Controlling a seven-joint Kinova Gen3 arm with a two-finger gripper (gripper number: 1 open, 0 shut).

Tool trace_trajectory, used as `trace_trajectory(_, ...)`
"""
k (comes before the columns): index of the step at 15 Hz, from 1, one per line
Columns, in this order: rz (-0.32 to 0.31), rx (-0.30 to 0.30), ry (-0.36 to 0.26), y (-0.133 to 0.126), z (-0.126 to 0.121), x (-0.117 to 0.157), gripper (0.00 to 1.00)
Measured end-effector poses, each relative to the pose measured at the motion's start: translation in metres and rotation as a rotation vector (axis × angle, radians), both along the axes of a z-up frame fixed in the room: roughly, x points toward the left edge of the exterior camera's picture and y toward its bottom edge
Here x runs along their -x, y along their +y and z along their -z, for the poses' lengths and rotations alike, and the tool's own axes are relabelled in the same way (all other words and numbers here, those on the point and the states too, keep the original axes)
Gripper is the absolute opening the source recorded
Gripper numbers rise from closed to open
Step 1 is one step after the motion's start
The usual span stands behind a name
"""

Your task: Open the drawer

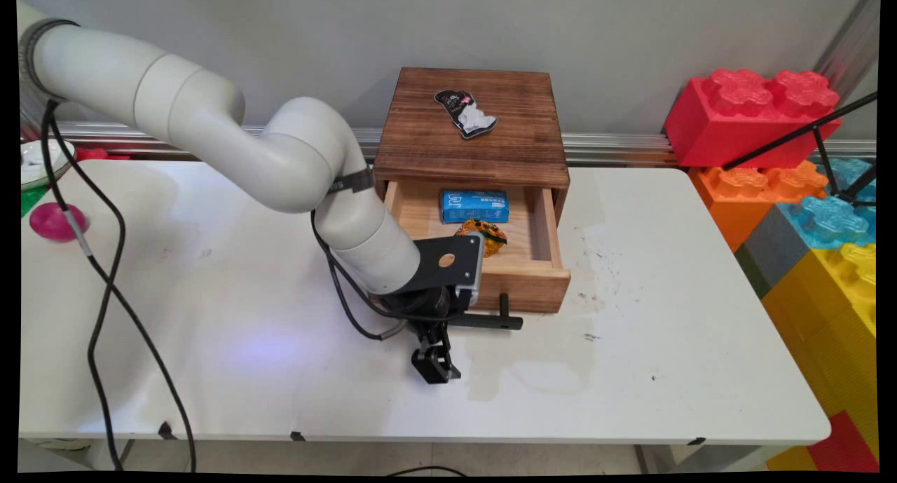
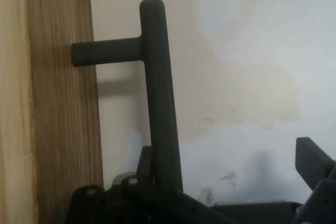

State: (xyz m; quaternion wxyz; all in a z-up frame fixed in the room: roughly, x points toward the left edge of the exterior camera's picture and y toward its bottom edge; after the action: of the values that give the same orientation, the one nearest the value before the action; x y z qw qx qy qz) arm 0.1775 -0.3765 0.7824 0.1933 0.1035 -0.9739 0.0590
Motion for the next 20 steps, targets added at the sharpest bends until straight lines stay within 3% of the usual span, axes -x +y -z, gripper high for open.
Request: trace_trajectory(20,-0.015,-0.036,0.035,0.052,-0.004,0.013,1.00)
